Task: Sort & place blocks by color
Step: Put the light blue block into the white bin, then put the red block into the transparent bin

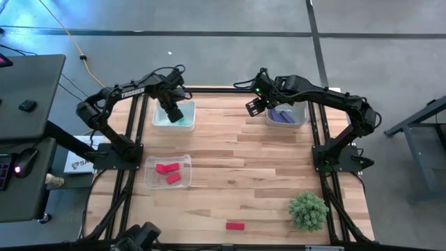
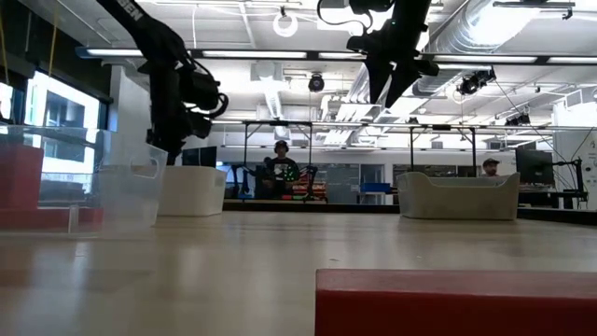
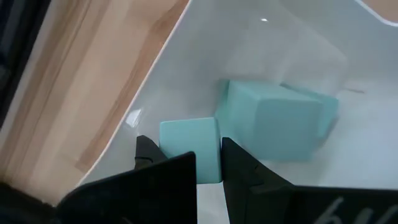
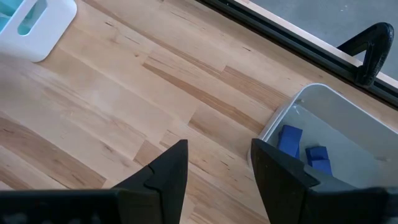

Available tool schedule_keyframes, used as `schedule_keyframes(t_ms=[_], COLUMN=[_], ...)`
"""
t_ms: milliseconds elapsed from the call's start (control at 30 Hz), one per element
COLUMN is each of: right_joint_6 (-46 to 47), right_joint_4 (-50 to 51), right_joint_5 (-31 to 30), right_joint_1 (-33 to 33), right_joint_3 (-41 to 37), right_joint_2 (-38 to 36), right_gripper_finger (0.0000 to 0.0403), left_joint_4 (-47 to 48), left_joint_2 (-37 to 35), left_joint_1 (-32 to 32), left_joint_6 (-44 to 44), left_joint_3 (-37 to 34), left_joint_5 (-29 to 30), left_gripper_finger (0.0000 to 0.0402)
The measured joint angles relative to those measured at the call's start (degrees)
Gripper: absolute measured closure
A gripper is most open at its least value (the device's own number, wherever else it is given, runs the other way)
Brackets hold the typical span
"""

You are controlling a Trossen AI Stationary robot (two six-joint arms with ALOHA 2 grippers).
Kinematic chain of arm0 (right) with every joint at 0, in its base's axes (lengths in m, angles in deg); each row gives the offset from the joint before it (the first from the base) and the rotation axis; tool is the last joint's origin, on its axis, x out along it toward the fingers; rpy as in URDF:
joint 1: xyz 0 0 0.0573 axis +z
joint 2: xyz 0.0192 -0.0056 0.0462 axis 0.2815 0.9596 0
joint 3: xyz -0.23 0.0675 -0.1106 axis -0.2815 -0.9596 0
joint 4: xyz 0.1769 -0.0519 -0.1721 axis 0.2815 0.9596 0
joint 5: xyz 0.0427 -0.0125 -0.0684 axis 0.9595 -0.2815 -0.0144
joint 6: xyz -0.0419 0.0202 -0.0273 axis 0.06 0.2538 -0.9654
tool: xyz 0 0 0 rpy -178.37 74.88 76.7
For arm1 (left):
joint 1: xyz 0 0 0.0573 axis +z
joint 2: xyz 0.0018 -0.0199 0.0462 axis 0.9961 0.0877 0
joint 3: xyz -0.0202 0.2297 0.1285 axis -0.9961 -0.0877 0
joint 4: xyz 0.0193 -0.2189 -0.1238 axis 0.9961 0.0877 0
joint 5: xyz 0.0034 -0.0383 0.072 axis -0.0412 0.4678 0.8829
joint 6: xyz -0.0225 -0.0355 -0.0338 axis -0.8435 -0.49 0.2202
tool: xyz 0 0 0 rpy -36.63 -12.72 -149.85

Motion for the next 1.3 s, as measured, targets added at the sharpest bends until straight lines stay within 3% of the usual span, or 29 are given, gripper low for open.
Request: schedule_keyframes(t_ms=[367, 967, 1300], right_joint_6=[0.0, 0.0, 0.0], right_joint_4=[0.0, 0.0, 0.0], right_joint_5=[0.0, 0.0, 0.0], right_joint_1=[0.0, 0.0, 0.0], right_joint_3=[0.0, 0.0, 0.0], right_joint_2=[0.0, 0.0, 0.0], right_gripper_finger=[0.0237, 0.0237, 0.0237], left_joint_4=[-1.1, -0.6, 11.0], left_joint_2=[5.5, 6.6, 6.6], left_joint_1=[0.0, 0.0, 0.0], left_joint_6=[1.1, -1.6, -2.3], left_joint_3=[0.0, 1.5, 10.0], left_joint_5=[0.5, 0.6, 0.6], left_gripper_finger=[0.0384, 0.0288, 0.0279])
